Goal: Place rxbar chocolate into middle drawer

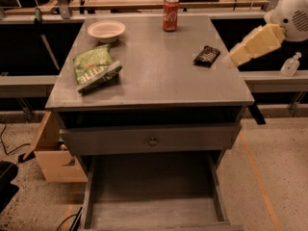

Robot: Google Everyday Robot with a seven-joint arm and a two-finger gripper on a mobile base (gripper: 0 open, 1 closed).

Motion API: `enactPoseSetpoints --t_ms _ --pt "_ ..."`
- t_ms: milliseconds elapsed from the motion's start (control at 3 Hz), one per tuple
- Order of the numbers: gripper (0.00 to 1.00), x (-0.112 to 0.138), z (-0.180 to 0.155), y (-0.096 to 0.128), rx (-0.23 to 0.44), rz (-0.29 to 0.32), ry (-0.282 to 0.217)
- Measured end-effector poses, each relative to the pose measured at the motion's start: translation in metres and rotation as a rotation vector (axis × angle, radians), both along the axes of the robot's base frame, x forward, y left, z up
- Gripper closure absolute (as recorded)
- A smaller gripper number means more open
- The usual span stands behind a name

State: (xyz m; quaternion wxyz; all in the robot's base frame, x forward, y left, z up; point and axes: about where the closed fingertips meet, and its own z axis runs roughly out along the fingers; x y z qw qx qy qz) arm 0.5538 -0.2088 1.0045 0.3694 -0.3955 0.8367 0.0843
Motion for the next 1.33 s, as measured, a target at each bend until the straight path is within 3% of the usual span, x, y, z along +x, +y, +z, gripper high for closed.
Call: enactPoseSetpoints --t_ms 333,667,1000,1333 --pt "0.0 0.04 0.005 0.007 0.087 -0.158 -0.023" --pt "0.0 0.045 0.006 0.012 0.126 -0.21 -0.003" --pt "0.0 0.045 0.006 0.012 0.128 -0.21 -0.001" --pt "0.0 0.061 0.0 0.023 0.14 -0.244 0.045"
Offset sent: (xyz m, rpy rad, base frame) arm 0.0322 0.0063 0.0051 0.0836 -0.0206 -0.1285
